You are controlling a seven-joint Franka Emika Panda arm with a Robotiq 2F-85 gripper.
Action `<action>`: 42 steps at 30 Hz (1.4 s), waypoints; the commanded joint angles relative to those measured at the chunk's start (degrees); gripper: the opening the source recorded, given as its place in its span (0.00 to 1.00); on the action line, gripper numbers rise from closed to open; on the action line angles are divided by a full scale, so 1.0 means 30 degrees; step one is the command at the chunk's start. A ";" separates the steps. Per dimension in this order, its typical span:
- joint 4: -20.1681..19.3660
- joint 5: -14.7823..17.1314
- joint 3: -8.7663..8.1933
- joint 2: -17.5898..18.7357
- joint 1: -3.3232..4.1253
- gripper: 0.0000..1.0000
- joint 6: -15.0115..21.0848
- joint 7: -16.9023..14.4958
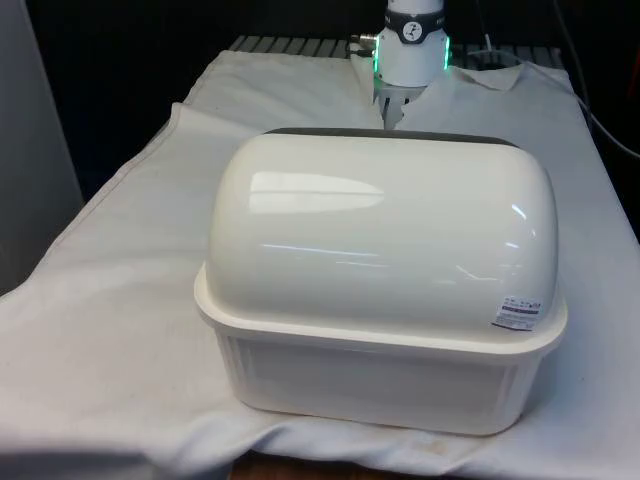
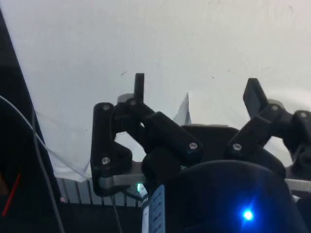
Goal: Open the lid, then close it.
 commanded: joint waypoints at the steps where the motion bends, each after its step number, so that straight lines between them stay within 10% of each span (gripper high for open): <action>1: -0.0095 -0.0019 0.0019 -0.0095 0.0019 0.95 0.0019 0.0057; 19: -0.0210 0.0019 0.0019 -0.0191 0.0019 0.00 0.0153 0.0057; 42: -0.1986 0.0000 0.0172 -0.0974 0.0038 0.00 0.2215 0.0745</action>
